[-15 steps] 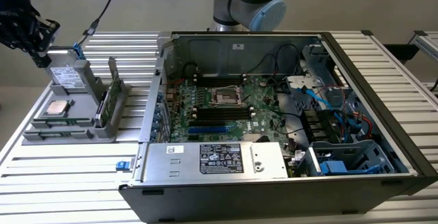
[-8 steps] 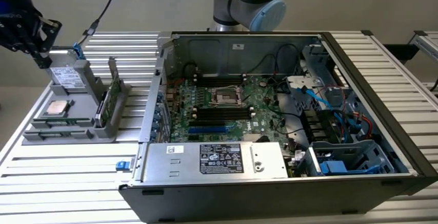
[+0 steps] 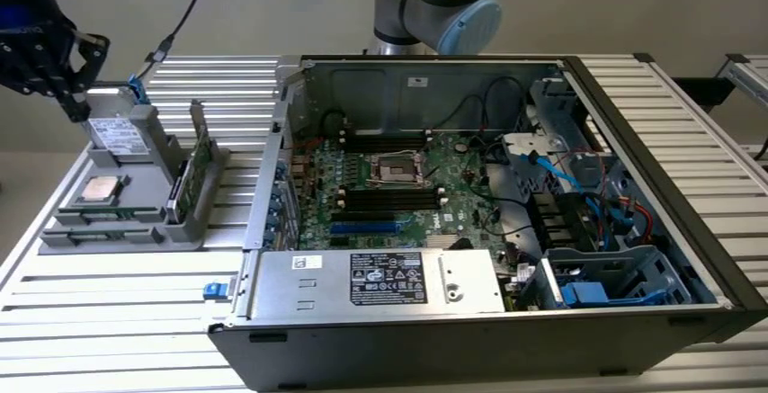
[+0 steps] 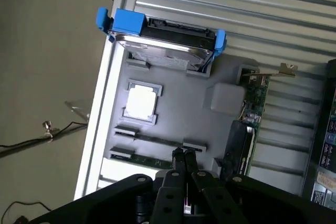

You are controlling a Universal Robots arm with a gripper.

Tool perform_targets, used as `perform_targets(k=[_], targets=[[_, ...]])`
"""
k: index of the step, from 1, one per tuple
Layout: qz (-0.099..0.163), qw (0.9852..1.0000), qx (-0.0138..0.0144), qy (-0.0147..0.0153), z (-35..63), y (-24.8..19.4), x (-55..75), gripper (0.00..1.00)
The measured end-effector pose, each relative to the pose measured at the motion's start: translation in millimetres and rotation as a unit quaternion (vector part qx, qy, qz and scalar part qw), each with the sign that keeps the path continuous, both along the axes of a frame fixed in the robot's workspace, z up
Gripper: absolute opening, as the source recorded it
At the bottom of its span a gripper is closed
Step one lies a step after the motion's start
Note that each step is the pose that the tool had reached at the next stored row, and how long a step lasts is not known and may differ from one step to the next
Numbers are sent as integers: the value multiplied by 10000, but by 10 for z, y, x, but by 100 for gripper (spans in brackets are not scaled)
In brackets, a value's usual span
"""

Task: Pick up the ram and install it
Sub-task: 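Pick up the ram and move it above insertion slot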

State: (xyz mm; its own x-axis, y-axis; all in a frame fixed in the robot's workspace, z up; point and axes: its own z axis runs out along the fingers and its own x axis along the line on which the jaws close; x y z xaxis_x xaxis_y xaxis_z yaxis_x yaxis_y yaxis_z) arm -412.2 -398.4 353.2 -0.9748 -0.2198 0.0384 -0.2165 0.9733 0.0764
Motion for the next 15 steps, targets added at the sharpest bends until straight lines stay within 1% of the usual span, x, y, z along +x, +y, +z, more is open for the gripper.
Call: perform_targets(k=[2,4,6,8,11,14,15], targets=[[183,9998,4,0,-6,0,0,10],[363,9993,5,0,-11,0,0,10],[543,9985,5,0,-17,-1,1,10],[727,9974,5,-1,-23,0,0,10],[999,9950,5,0,-32,0,0,10],[1267,9919,4,1,-40,0,0,10],[1361,9907,4,0,-44,0,0,10]])
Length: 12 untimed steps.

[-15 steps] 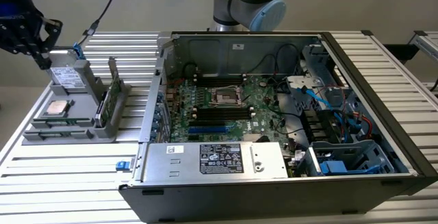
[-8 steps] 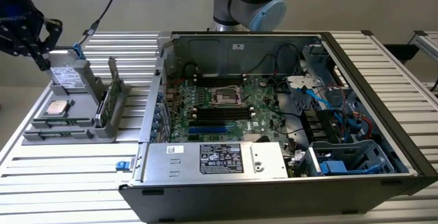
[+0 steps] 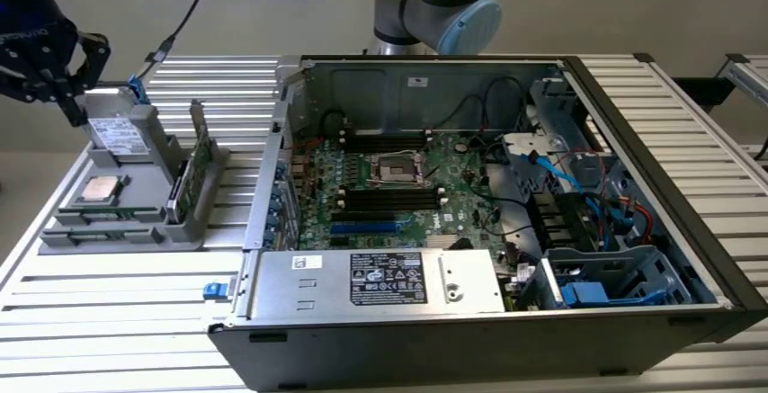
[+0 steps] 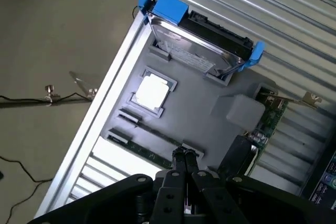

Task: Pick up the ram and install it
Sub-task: 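Pick up the ram and move it above insertion slot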

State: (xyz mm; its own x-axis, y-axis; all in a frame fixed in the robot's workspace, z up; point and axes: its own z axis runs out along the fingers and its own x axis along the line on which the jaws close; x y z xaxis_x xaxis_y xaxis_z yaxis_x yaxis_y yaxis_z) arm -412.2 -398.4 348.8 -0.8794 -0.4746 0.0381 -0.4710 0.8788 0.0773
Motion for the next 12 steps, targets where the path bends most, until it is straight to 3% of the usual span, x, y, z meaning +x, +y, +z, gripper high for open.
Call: perform_targets(k=[6,12], targets=[[545,9985,0,0,-20,0,0,10],[1088,9941,0,0,-39,0,0,10]])
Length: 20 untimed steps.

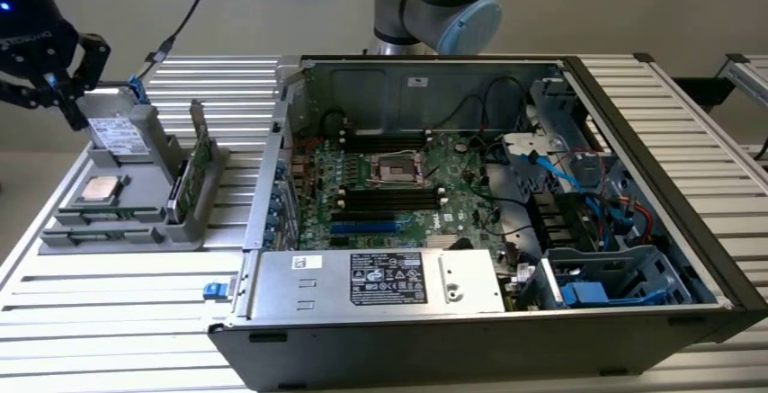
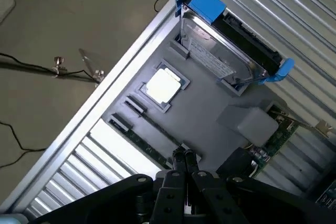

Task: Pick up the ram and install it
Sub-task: 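Pick up the ram and move it above insertion slot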

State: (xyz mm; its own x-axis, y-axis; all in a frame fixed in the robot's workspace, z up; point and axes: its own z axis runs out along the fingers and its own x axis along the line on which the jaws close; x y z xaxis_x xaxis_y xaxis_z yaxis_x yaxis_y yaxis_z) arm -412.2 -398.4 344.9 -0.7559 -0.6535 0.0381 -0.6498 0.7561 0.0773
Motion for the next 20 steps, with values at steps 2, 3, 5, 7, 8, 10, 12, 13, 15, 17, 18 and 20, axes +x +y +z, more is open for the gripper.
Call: perform_targets(k=[2,3,5,7,8,10,12,13,15,17,18,20], targets=[[180,9998,0,0,-6,0,0,10],[273,9996,0,0,-10,0,0,10],[455,9990,0,0,-16,0,0,10],[640,9979,0,-1,-22,0,0,10],[730,9973,0,0,-26,0,0,10],[912,9958,0,0,-32,0,0,10],[1091,9940,0,0,-38,0,0,10],[1183,9930,0,0,-42,0,0,10],[1364,9907,0,0,-48,0,0,10],[1542,9880,0,0,-54,0,0,10],[1634,9866,0,0,-57,0,0,10],[1811,9835,0,0,-63,0,0,10]])
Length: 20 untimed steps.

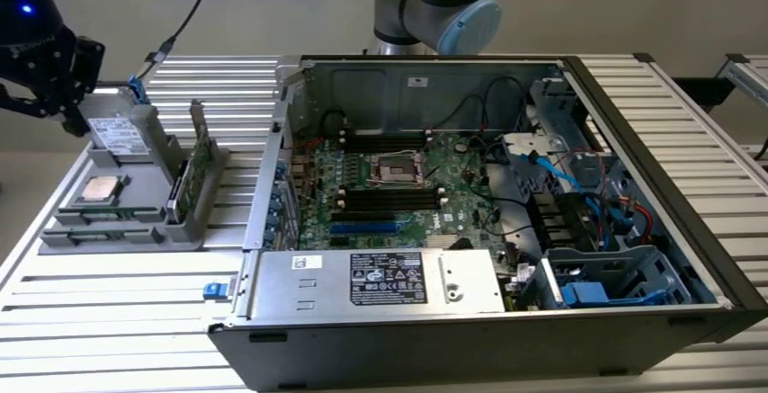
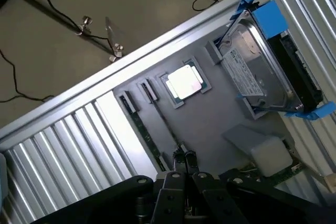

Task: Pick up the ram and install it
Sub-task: 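Pick up the ram and move it above insertion slot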

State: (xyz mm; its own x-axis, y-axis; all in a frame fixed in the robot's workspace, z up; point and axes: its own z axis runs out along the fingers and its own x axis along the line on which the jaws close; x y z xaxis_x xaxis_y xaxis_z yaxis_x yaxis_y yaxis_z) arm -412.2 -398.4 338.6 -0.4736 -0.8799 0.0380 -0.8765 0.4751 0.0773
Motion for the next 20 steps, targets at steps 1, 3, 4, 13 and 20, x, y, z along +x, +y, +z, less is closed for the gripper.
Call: perform_targets(k=[1,3,4,13,20], targets=[[90,10000,0,0,-3,0,0,10],[278,9996,0,0,-9,0,0,10],[370,9993,0,0,-13,0,0,10],[1180,9930,0,0,-39,0,0,10],[1813,9834,0,0,-59,0,0,10]])
